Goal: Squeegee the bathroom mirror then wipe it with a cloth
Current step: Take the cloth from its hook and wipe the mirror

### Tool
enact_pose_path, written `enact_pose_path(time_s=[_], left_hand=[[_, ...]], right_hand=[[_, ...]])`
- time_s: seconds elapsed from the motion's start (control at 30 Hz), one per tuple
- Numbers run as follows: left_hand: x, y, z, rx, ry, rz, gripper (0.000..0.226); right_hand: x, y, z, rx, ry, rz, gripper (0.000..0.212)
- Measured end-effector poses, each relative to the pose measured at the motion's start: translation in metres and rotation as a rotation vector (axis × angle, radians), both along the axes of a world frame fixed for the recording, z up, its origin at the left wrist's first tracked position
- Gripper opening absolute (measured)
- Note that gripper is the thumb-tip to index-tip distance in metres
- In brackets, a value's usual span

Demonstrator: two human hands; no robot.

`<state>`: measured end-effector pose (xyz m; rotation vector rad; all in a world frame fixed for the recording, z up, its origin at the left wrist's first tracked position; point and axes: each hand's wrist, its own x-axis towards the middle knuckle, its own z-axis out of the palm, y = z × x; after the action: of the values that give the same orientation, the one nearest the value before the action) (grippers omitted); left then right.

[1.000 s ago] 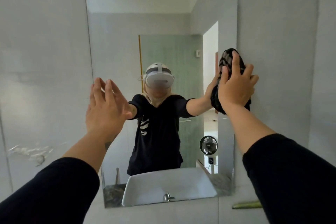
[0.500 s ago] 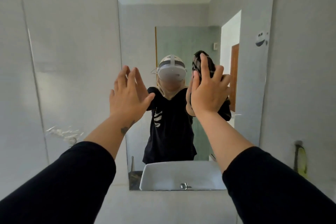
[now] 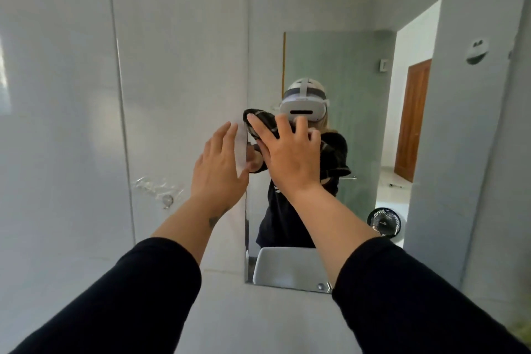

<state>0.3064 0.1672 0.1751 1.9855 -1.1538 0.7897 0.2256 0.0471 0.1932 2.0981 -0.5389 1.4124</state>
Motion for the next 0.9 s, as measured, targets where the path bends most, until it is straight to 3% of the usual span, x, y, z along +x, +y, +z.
enact_pose_path(time_s=[0.2, 0.4, 0.9], left_hand=[[-0.013, -0.01, -0.025, 0.041, 0.051, 0.027, 0.092], [-0.052, -0.027, -0.047, 0.134, -0.013, 0.036, 0.089], [-0.08, -0.067, -0.088, 0.188, 0.004, 0.099, 0.093]], right_hand=[[-0.017, -0.012, -0.026, -0.065, 0.172, -0.046, 0.061], [-0.068, -0.042, -0.031, 0.091, 0.017, -0.069, 0.048], [-0.181, -0.131, -0.072, 0.419, -0.404, -0.241, 0.046]])
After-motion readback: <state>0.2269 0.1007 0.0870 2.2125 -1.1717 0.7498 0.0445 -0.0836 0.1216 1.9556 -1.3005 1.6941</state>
